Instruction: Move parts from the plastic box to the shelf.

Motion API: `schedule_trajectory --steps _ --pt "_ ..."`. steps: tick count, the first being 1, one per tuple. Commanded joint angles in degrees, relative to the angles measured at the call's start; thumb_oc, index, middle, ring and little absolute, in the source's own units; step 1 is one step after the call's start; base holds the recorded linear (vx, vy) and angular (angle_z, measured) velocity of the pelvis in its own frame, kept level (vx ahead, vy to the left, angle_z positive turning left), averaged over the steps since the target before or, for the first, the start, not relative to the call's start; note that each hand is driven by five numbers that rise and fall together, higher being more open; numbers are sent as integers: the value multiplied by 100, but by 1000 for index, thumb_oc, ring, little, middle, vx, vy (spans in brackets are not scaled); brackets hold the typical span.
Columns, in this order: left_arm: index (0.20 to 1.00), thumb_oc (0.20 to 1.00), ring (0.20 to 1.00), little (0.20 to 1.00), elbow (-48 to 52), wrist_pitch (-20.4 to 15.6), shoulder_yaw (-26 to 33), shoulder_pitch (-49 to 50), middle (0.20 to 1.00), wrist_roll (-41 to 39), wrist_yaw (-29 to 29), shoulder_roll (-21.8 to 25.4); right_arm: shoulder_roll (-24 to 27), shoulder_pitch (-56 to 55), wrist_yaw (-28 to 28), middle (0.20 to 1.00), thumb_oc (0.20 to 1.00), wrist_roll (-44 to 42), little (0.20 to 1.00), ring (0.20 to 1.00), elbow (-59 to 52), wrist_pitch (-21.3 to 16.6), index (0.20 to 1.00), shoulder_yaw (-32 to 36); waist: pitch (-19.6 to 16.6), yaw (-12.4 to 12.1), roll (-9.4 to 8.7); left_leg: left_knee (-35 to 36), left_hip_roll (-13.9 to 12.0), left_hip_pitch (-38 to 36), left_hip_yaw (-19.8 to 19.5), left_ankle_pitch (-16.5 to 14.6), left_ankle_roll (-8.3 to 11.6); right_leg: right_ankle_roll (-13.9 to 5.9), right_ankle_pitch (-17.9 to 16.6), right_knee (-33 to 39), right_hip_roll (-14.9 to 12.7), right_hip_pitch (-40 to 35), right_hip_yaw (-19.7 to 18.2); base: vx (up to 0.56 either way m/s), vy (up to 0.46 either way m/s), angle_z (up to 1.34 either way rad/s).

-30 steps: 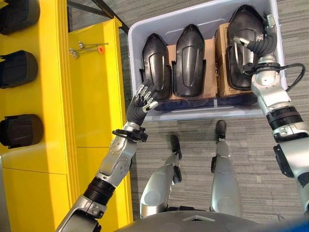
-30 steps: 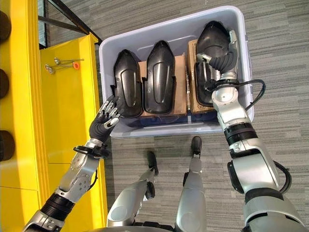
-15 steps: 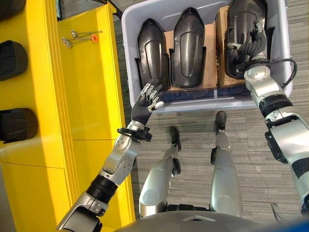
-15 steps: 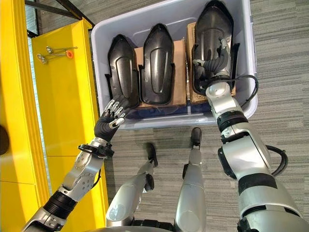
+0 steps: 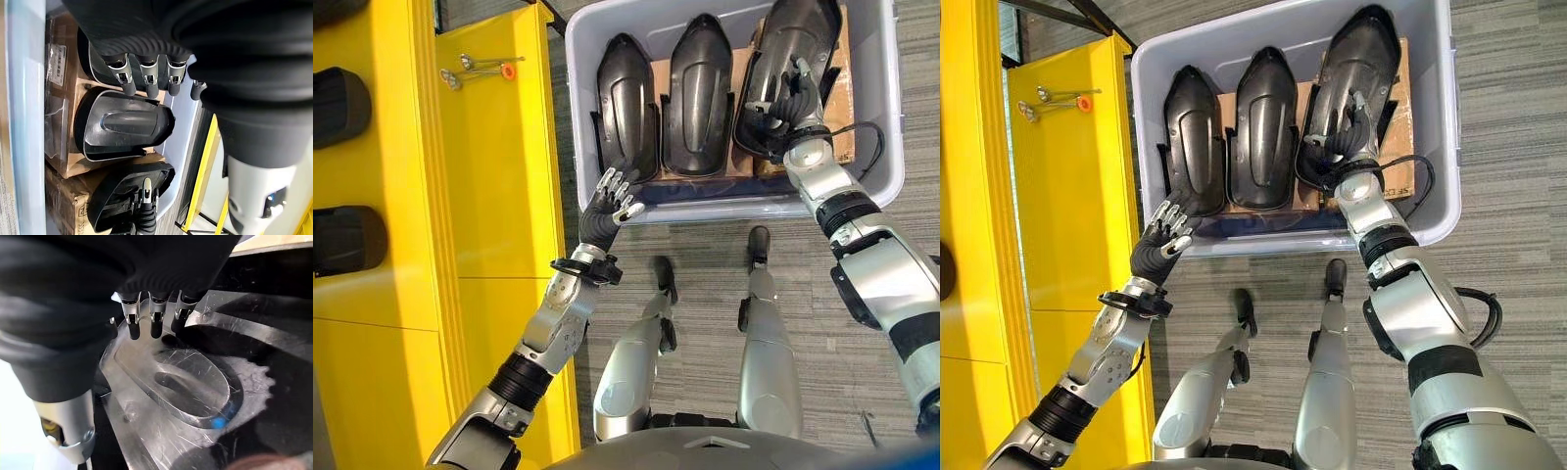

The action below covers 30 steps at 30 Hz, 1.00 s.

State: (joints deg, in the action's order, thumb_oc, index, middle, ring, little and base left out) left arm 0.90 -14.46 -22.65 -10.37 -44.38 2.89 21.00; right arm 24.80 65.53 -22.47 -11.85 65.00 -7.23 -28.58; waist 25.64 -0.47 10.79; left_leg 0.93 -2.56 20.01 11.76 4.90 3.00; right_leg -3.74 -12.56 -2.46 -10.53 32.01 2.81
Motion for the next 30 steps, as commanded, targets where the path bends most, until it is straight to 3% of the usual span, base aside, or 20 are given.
schedule_trajectory --steps 1,12,18,25,30 --pt "1000 1000 1000 1000 460 -397 -208 56 1000 -34 20 225 -345 -314 376 1000 1000 207 1000 1000 109 146 1000 -210 16 -126 -34 -690 -616 250 -162 -356 416 -495 696 -1301 -693 663 -358 0 0 0" --pt "1000 1000 1000 1000 502 -423 18 199 1000 -4 178 261 208 -1069 -86 1000 1000 425 1000 1000 -1547 165 1000 275 33 88 -264 -683 -669 121 -95 -419 430 -506 662 -1241 -630 554 -375 0 0 0" --pt "1000 1000 1000 1000 480 -429 106 229 1000 -1 271 249 566 -1666 -741 1000 1000 1299 1000 1000 -3381 351 1000 994 -19 243 -377 -662 -708 -35 -33 -512 415 -560 662 -1236 -577 515 -418 1 1 -1" --pt "1000 1000 1000 1000 500 -441 159 283 1000 70 334 218 446 -2377 -1204 1000 1000 2088 1000 1000 -5037 353 1000 1713 -120 344 -420 -641 -720 -166 -30 -565 388 -603 703 -1246 -586 427 -433 11 -3 -5" --pt "1000 1000 1000 1000 507 -439 170 343 1000 146 355 227 215 -2761 -1331 1000 1000 2305 1000 1000 -5513 292 1000 1894 -183 361 -407 -635 -701 -189 -17 -577 383 -633 695 -1230 -602 409 -437 0 0 0"
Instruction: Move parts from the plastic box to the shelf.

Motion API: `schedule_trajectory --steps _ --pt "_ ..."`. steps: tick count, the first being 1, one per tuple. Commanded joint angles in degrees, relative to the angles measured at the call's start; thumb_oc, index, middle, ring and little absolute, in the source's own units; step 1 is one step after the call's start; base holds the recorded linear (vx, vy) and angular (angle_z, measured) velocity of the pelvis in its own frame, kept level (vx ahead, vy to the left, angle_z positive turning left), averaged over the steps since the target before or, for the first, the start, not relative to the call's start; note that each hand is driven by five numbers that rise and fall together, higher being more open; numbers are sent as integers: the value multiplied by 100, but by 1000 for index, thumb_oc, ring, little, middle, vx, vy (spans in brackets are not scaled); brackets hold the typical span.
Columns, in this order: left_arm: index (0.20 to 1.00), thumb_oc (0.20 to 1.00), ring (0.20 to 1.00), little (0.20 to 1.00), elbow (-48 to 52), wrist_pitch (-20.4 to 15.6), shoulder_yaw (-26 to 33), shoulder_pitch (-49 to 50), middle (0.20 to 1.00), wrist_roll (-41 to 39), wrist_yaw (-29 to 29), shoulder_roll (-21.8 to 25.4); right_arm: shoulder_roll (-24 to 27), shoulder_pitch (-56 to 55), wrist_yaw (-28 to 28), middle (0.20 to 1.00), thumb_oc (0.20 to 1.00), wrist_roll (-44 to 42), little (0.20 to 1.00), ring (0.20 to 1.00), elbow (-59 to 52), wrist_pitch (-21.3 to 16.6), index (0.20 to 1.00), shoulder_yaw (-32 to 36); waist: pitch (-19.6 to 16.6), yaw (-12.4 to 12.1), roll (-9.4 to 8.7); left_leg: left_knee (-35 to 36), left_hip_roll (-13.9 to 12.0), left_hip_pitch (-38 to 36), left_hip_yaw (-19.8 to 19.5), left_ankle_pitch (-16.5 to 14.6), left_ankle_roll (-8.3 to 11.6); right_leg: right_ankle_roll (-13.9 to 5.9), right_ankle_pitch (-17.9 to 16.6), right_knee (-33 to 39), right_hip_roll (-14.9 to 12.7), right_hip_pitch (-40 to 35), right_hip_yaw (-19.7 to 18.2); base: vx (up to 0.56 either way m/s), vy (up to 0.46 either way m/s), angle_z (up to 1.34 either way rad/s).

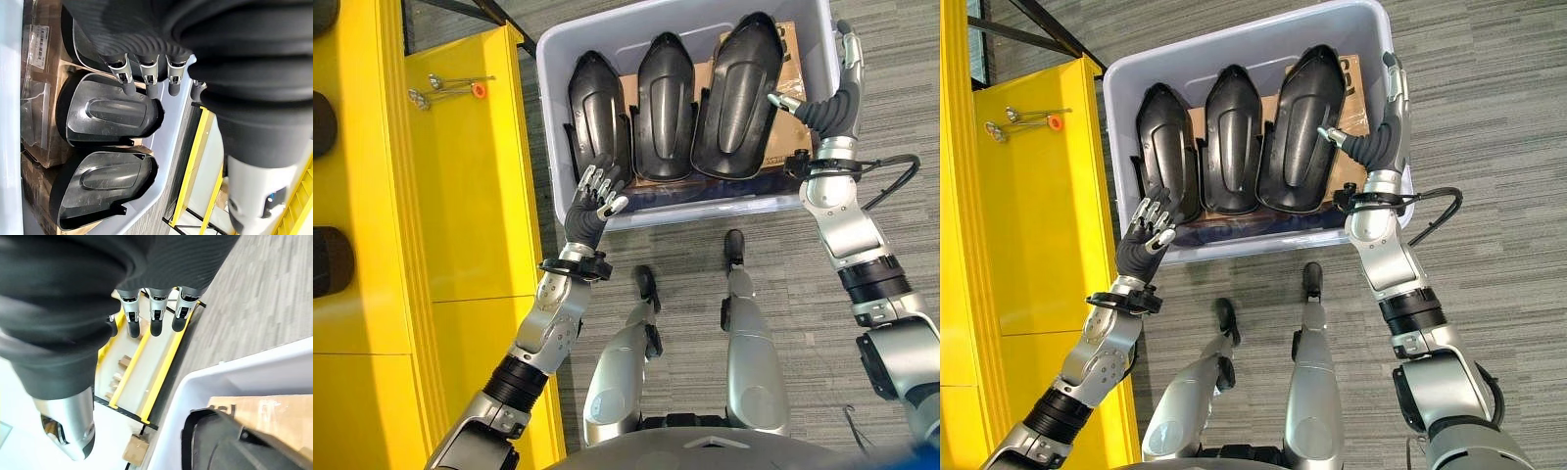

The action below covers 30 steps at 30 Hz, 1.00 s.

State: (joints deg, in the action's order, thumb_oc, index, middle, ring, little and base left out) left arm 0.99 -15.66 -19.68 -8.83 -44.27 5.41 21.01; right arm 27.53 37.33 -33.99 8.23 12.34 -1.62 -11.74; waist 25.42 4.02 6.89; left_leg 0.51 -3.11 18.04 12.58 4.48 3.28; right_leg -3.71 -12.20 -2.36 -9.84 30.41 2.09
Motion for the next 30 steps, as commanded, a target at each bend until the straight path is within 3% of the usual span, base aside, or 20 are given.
schedule_trajectory --steps 1,19,30 --pt "1000 1000 1000 1000 500 -315 -132 204 1000 134 102 222 -98 27 -189 1000 1000 262 1000 1000 -245 -279 1000 221 -162 -88 -14 -599 -644 10 -107 -540 354 -633 666 -1245 -670 567 -363 0 0 0" --pt "1000 1000 1000 1000 496 -389 -232 337 1000 87 144 307 -160 256 -644 1000 1000 -245 1000 1000 1063 -186 1000 308 -64 -146 58 -709 -637 212 -178 -524 375 -614 661 -1304 -687 682 -345 0 0 0" --pt "1000 1000 1000 1000 516 -410 -285 295 1000 17 170 359 -159 814 -576 1000 1000 -743 1000 1000 2053 -250 1000 12 54 -213 66 -738 -629 364 -211 -499 377 -561 674 -1343 -669 802 -356 0 0 0"
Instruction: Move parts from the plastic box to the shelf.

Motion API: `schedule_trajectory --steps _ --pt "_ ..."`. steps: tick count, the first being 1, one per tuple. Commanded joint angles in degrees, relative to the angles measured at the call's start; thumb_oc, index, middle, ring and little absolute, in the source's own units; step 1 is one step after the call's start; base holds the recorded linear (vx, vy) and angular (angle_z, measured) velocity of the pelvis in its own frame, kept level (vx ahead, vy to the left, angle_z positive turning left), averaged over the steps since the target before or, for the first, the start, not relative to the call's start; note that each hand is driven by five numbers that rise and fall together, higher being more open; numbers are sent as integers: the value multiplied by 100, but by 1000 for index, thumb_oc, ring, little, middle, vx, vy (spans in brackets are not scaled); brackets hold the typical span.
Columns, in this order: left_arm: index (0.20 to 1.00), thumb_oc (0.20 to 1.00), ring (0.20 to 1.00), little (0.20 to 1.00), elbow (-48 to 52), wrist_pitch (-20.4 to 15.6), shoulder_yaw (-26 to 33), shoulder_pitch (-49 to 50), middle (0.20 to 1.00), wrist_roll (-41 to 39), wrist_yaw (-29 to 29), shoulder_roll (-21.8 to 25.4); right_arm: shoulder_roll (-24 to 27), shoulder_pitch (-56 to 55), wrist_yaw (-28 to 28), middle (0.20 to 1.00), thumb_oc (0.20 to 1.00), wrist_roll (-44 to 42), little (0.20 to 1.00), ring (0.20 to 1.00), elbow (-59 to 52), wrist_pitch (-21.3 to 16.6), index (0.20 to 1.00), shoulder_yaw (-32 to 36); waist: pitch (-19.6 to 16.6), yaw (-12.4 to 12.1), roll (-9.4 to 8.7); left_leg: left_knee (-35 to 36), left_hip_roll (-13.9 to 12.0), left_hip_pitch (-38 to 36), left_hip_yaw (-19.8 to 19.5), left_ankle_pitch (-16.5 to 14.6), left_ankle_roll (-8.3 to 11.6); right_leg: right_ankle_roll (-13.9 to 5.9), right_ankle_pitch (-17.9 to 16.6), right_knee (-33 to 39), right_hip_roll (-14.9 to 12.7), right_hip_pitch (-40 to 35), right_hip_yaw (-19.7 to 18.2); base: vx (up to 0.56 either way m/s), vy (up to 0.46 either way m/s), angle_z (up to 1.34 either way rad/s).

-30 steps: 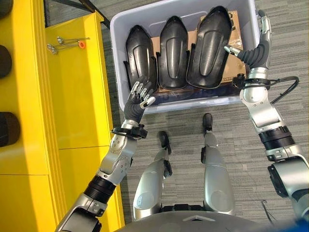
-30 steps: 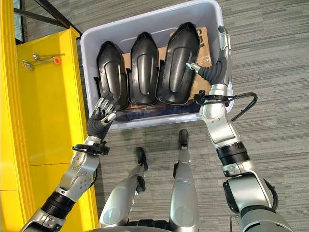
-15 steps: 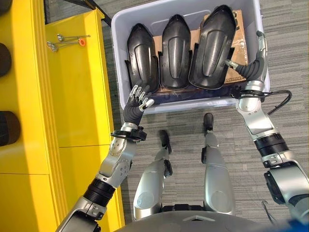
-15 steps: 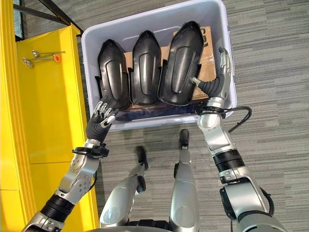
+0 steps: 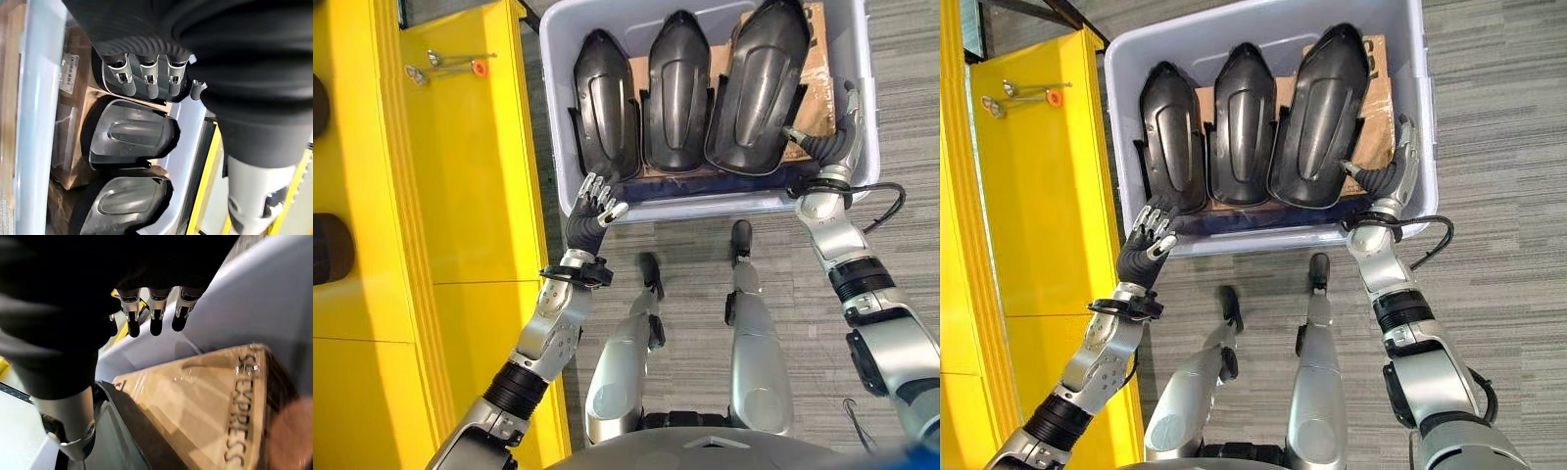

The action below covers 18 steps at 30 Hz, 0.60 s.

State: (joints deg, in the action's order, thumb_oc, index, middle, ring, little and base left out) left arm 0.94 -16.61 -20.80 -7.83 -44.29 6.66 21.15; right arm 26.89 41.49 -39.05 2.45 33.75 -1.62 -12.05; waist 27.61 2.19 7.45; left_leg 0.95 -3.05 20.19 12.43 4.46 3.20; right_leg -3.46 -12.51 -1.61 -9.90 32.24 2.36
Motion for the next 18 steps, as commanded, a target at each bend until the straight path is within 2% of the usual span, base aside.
schedule_trajectory --steps 1,12,18 --pt "1000 1000 1000 1000 524 -314 -174 191 1000 21 47 346 -90 411 -60 1000 1000 -173 1000 1000 -57 -254 1000 26 -162 -34 9 -784 -634 157 -201 -496 384 -580 706 -1416 -664 624 -379 0 0 0" --pt "1000 1000 1000 1000 529 -339 -229 163 1000 26 98 381 -142 840 52 1000 1000 -534 1000 1000 642 -347 1000 -158 -98 -87 -10 -826 -609 277 -270 -494 375 -540 713 -1428 -650 687 -389 0 0 0" --pt "1000 1000 1000 1000 568 -339 -266 116 1000 -21 134 414 -141 1418 171 1000 1000 -835 1000 1000 1681 -330 1000 -430 -34 -160 -3 -859 -586 394 -307 -509 360 -534 711 -1462 -638 765 -385 0 0 0"
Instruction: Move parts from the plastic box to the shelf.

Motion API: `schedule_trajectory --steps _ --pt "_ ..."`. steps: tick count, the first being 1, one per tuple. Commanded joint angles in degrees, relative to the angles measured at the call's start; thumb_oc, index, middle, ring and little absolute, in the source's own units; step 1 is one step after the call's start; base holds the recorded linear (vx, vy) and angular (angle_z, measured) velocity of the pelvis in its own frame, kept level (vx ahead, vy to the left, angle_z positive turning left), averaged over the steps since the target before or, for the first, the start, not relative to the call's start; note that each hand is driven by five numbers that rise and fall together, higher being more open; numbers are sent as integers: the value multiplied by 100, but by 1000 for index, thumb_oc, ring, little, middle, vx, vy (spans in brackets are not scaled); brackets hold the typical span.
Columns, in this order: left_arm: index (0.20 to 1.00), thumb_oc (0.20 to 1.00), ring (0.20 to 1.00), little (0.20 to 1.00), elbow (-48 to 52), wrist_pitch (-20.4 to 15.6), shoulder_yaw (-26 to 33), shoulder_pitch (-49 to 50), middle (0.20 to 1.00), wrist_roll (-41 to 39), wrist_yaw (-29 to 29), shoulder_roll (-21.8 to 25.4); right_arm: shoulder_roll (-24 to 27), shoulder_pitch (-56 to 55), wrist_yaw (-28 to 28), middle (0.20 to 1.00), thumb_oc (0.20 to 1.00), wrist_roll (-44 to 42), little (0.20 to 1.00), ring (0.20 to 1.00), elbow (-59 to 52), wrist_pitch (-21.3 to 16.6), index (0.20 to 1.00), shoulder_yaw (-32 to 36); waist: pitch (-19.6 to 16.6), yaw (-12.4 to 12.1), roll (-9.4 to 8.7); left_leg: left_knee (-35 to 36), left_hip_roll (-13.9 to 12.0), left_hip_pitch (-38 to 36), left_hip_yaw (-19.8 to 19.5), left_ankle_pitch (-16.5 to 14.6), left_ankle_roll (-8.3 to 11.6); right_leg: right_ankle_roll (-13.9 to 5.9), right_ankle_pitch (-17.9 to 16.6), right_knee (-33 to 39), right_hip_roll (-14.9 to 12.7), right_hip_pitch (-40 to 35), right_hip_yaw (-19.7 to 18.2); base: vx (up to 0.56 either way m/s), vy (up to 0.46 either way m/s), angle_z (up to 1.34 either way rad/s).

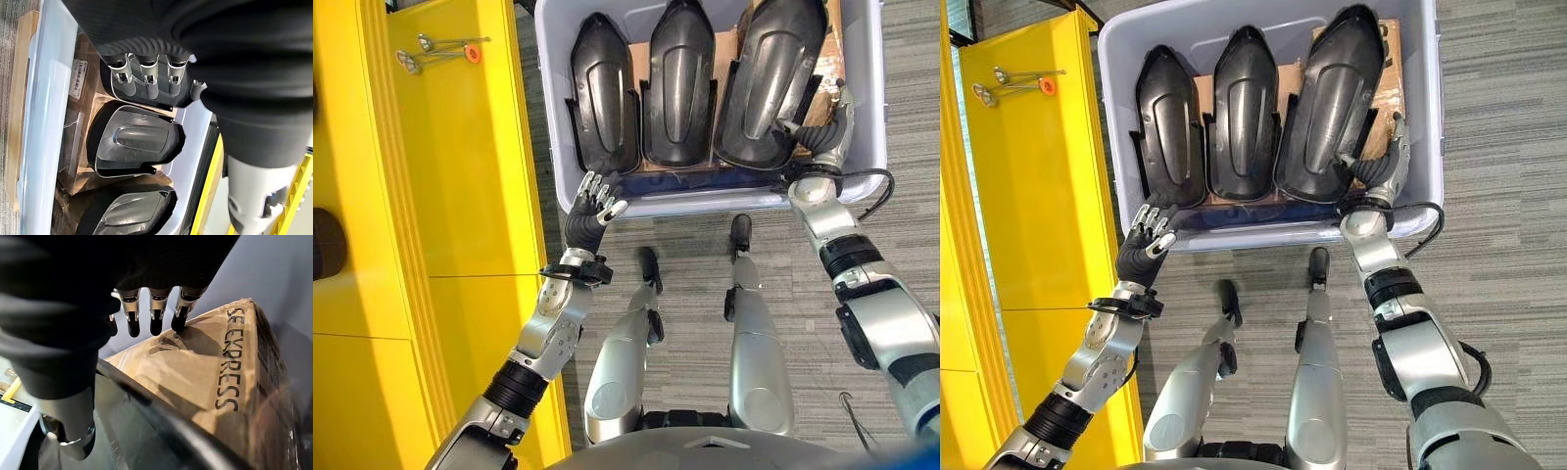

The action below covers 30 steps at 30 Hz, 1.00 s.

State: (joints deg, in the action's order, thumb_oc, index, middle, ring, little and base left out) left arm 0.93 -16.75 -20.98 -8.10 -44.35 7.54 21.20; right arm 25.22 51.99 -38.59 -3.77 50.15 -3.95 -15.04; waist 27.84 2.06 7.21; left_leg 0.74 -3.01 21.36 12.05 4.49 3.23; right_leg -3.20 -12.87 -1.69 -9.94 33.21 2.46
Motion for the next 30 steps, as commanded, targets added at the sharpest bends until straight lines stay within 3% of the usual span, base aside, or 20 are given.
schedule_trajectory --steps 1,9,10,11,15,30 --pt "1000 1000 1000 1000 562 -336 -239 138 1000 -20 53 407 11 447 147 1000 1000 -233 1000 1000 147 -88 1000 -184 -39 -154 22 -846 -595 299 -270 -508 358 -556 744 -1460 -636 685 -381 0 0 0" --pt "1000 1000 1000 1000 632 -292 -387 32 1000 -93 45 474 -142 1481 704 1000 1000 -518 1000 1000 2207 129 1000 -778 143 -316 99 -978 -562 600 -398 -490 333 -533 789 -1596 -624 871 -353 -13 -10 7" --pt "1000 1000 1000 1000 616 -285 -390 23 1000 -98 26 471 -167 1540 821 354 354 -472 354 354 2296 168 354 -887 157 -328 102 -990 -560 615 -402 -488 329 -528 793 -1620 -619 899 -353 -2 -6 6" --pt "1000 1000 1000 1000 596 -283 -399 6 1000 -98 11 469 -170 1594 908 200 200 -418 200 200 2377 200 200 -976 162 -337 103 -992 -559 620 -408 -488 326 -527 798 -1628 -621 904 -348 -6 -6 8" --pt "1000 1000 1000 1000 595 -277 -363 -6 1000 -94 -11 443 -232 1714 1139 200 200 86 200 200 2656 388 200 -1370 168 -353 89 -993 -543 628 -431 -488 313 -518 802 -1648 -602 896 -336 -5 -4 2" --pt "1000 1000 1000 1000 407 -147 -354 107 1000 -155 -237 536 -39 1264 1190 200 200 -280 200 200 2349 249 200 -1001 -135 -397 -221 -879 -643 113 -638 -500 325 -534 769 -1306 -566 41 -110 -1 -14 7"
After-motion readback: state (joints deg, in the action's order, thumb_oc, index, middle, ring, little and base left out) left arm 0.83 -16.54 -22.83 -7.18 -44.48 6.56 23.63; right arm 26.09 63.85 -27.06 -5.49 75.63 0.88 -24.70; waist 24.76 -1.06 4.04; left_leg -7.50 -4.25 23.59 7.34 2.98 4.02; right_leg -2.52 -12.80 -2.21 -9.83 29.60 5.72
